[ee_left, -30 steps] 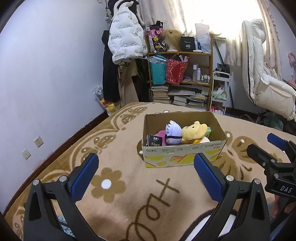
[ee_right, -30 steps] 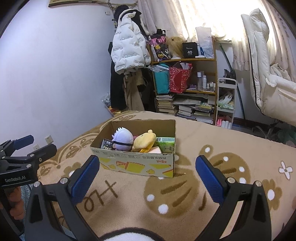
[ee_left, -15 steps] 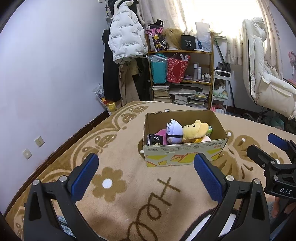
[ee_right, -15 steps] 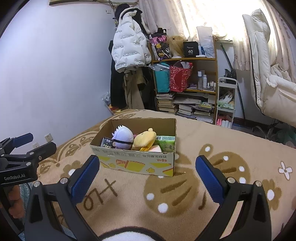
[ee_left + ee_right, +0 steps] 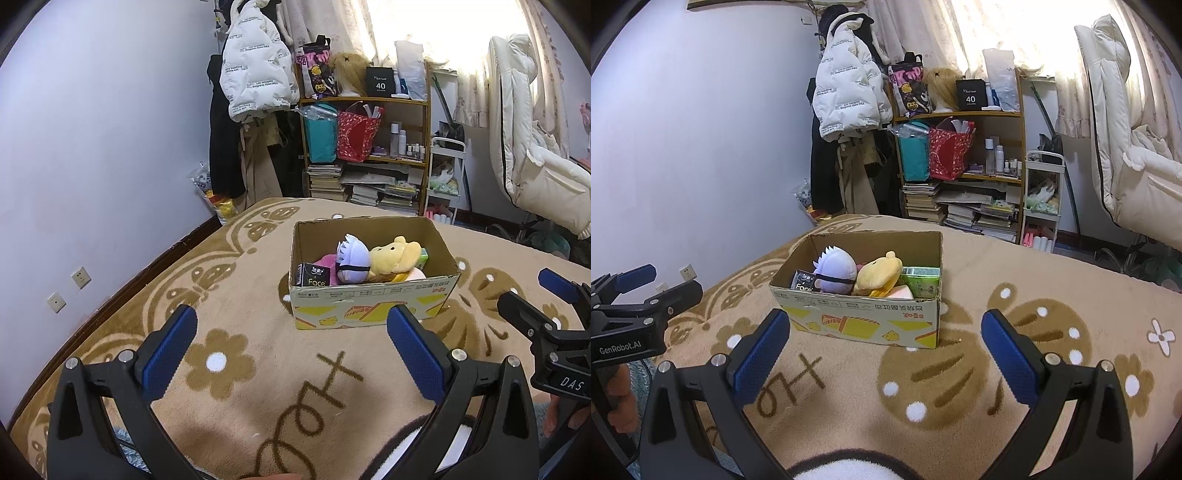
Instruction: Organize soft objects
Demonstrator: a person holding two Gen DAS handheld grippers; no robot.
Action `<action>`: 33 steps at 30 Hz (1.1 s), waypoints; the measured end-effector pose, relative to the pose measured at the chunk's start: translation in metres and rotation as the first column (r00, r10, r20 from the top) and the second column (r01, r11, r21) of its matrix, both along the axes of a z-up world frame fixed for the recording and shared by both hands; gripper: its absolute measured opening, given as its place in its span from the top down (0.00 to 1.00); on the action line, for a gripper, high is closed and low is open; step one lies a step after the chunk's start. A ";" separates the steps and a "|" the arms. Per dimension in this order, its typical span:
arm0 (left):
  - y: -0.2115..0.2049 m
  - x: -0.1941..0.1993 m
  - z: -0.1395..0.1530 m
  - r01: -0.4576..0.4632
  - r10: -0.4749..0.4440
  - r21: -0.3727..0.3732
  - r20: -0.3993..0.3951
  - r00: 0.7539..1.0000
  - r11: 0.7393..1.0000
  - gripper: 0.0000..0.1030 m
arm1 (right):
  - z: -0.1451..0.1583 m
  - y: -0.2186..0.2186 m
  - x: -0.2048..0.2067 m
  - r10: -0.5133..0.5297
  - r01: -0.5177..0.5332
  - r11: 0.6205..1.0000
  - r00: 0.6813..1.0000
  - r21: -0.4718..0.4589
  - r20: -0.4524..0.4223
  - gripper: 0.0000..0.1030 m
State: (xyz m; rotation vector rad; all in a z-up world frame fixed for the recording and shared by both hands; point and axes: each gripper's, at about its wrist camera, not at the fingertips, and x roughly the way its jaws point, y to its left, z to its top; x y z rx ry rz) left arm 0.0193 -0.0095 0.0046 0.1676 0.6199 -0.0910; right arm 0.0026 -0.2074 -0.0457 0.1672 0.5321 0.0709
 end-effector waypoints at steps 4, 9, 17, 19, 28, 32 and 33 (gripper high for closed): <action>0.000 0.000 0.000 -0.003 0.003 -0.001 -0.005 1.000 1.000 0.01 | 0.000 0.000 0.000 0.001 -0.001 1.000 1.000 0.001 -0.004 0.00; 0.000 -0.001 0.000 -0.001 0.001 -0.005 -0.001 1.000 1.000 0.01 | -0.002 -0.002 -0.001 0.003 -0.003 1.000 1.000 0.000 -0.009 0.00; 0.000 -0.002 -0.001 -0.003 0.003 -0.004 0.000 1.000 1.000 0.01 | -0.002 -0.002 -0.001 0.001 -0.001 1.000 1.000 0.000 -0.012 0.00; -0.001 -0.002 -0.001 -0.005 0.005 -0.003 -0.004 1.000 1.000 0.01 | -0.002 -0.002 -0.001 0.000 0.000 1.000 1.000 0.000 -0.013 0.00; 0.000 -0.002 0.000 -0.003 0.003 -0.003 0.001 1.000 1.000 0.01 | -0.002 -0.002 -0.004 0.003 -0.003 1.000 1.000 -0.016 -0.003 0.00; 0.000 -0.002 0.000 -0.003 0.003 -0.002 -0.001 1.000 1.000 0.01 | -0.001 0.000 -0.004 0.006 -0.007 1.000 1.000 -0.016 -0.007 0.00; 0.000 -0.002 0.000 -0.003 0.003 -0.002 0.001 1.000 1.000 0.01 | -0.002 -0.001 -0.005 0.006 -0.006 1.000 1.000 -0.017 -0.008 0.00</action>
